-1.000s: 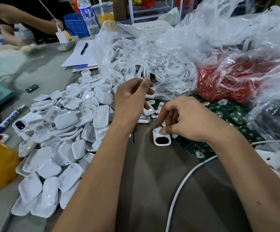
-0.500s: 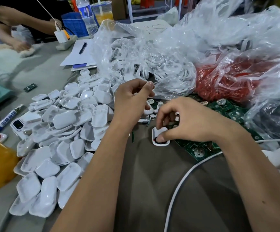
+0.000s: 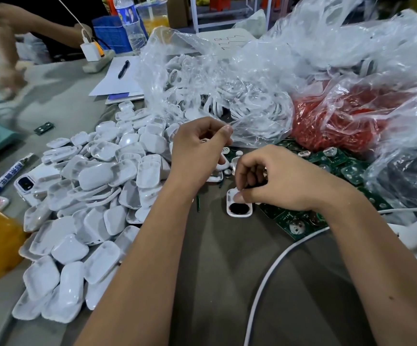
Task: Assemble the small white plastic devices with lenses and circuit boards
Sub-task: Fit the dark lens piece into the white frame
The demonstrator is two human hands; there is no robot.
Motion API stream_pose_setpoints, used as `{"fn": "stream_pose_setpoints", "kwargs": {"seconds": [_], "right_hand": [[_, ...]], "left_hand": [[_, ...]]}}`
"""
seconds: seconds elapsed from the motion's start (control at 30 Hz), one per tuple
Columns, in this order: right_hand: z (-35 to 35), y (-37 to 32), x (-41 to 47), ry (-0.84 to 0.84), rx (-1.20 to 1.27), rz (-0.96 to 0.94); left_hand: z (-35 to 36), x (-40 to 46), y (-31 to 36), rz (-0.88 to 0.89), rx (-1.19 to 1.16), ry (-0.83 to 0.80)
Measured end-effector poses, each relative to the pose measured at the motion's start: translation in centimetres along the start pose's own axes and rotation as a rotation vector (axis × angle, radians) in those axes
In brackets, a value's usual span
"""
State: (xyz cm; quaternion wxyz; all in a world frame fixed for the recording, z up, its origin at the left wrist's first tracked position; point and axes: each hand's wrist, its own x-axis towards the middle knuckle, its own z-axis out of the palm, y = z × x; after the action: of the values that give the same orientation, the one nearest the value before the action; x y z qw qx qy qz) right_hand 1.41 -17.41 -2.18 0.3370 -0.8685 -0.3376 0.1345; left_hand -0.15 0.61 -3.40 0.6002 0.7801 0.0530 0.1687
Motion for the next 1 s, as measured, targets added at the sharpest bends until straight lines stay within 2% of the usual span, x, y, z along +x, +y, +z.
{"fn": "stream_pose_setpoints", "kwargs": {"seconds": [0.17, 0.4, 0.47, 0.57, 0.7, 1.0], "right_hand": [[0.1, 0.3, 0.1, 0.132, 0.006, 0.017], [0.4, 0.5, 0.3, 0.09, -0.019, 0.062], [0.4, 0.5, 0.3, 0.084, -0.023, 0.066], [0.4, 0.5, 0.3, 0.077, -0.022, 0.069], [0.3, 0.4, 0.2, 0.07, -0.019, 0.071], [0.6, 0.3, 0.5, 0.065, -0.02, 0.135]], "left_hand": [[-0.7, 0.0, 0.2, -0.02, 0.04, -0.062], [-1.0, -0.2, 0.7, -0.042, 0.055, -0.079], [-1.1, -0.3, 0.8, -0.086, 0.066, -0.134], [-1.9, -0.5, 1.2, -0.167, 0.125, -0.3], [-2.7, -0.8, 1.7, -0.18, 0.255, -0.47], [-2.7, -1.1, 2.1, -0.174, 0.372, -0.613]]}}
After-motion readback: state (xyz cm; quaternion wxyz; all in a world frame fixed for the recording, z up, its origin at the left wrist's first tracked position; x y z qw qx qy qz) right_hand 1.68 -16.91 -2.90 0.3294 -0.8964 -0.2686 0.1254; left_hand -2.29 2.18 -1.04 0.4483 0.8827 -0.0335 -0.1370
